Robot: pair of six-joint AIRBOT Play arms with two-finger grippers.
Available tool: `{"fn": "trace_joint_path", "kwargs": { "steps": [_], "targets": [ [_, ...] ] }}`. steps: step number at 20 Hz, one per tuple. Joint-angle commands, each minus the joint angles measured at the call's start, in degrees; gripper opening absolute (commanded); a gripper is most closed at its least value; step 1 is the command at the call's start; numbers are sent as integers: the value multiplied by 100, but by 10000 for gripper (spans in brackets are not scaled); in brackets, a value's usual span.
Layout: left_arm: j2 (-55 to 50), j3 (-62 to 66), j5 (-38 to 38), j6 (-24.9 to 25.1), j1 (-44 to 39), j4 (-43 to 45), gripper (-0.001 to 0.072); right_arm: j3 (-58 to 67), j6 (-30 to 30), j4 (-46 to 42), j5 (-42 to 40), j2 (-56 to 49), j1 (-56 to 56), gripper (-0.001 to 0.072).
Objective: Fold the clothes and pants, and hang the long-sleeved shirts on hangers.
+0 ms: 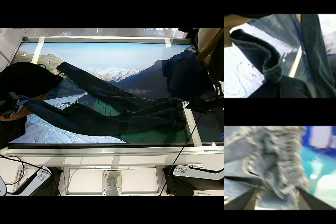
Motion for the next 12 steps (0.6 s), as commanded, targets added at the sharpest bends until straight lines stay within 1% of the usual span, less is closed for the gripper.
{"fn": "trace_joint_path", "kwargs": {
  "steps": [1, 5, 9, 12],
  "targets": [
    [39, 15, -55, -2, 17, 2, 14, -116, 400, -603, 164, 142, -229, 527],
    [37, 15, -46, 2, 17, 4, 14, -710, 297, -129, -337, -293, -520, 527],
    [31, 15, -44, 2, 17, 4, 14, -745, -142, 509, -339, -1023, -501, 527],
    [33, 15, -46, 0, 17, 4, 14, -745, -407, 1029, -330, -1237, -501, 524]
  ]
}}
